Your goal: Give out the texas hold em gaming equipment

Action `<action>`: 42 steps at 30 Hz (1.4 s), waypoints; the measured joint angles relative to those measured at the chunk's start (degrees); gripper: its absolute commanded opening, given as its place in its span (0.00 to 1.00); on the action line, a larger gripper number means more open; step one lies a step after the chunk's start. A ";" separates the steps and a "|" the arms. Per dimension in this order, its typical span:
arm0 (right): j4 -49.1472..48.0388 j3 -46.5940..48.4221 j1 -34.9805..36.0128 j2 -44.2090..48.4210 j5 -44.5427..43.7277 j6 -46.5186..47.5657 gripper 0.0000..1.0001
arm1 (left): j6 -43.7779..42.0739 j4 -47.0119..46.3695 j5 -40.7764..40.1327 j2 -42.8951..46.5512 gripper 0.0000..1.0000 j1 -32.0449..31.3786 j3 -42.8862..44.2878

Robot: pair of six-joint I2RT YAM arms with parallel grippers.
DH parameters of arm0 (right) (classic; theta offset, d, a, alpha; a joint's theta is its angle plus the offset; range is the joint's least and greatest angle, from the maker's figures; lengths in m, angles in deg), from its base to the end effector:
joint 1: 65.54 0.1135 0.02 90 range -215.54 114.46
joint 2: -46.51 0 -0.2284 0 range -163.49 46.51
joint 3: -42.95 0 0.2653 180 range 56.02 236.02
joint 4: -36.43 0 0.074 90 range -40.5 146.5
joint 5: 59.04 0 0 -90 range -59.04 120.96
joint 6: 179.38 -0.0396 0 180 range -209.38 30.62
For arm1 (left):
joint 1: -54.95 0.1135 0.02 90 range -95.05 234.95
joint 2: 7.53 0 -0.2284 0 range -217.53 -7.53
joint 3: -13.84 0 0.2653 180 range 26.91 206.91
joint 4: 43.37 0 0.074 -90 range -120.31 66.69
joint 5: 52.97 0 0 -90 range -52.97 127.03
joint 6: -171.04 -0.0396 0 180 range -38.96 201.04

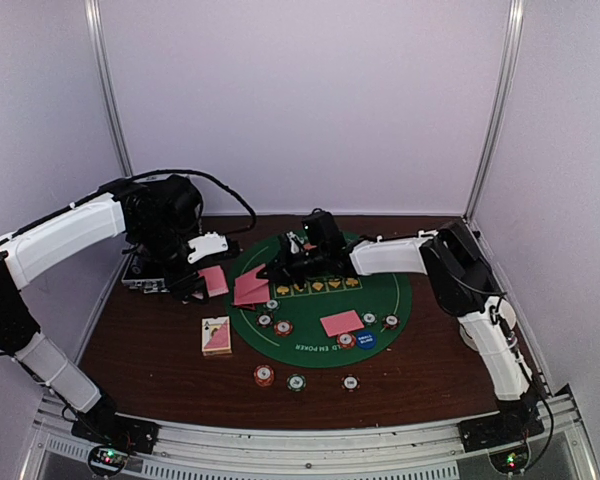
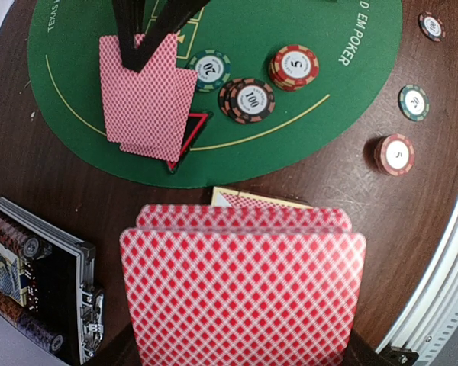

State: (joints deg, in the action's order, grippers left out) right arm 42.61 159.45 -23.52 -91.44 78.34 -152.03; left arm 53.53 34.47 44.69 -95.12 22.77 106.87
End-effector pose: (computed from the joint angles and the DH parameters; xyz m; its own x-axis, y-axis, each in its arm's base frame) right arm 0.3711 0.3736 0.1227 -0.9911 -0.0834 -0.1039 -0.1247 0.3064 0.9437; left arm 0.2585 -0.1689 0.2589 -0.4560 0.8278 -0.3269 0.8710 0.4905 0.0270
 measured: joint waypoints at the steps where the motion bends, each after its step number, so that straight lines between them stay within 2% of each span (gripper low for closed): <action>1: 1.03 1.29 0.11 -1.07 -0.31 0.66 0.03 | 0.00 0.02 0.00 0.00 0.00 0.00 0.00; 3: 3.48 3.80 0.33 -3.15 -1.20 2.03 0.07 | 0.00 0.02 0.02 0.00 0.00 0.00 0.00; 11: 12.39 9.25 0.98 -5.44 -3.93 7.65 0.35 | 0.00 0.02 0.07 0.02 0.00 0.00 -0.48; 21: 25.66 9.75 1.25 -2.43 -10.27 18.18 0.55 | 0.00 0.02 0.31 0.02 0.00 0.00 -0.81; 27: 29.99 8.72 1.22 3.52 -13.75 22.80 0.62 | 0.00 0.00 0.33 0.04 0.00 0.00 -0.83; 33: 26.40 0.04 1.25 12.76 -13.64 22.93 0.71 | 0.00 0.02 0.33 0.04 0.00 0.00 -0.83; 42: 9.84 -15.80 3.63 21.44 -7.96 13.57 0.77 | 0.04 0.00 0.50 0.04 0.00 0.00 -0.81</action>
State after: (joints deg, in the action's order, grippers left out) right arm 52.44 143.65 -19.89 -70.00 70.38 -138.46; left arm 53.57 34.47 45.19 -95.08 22.77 106.06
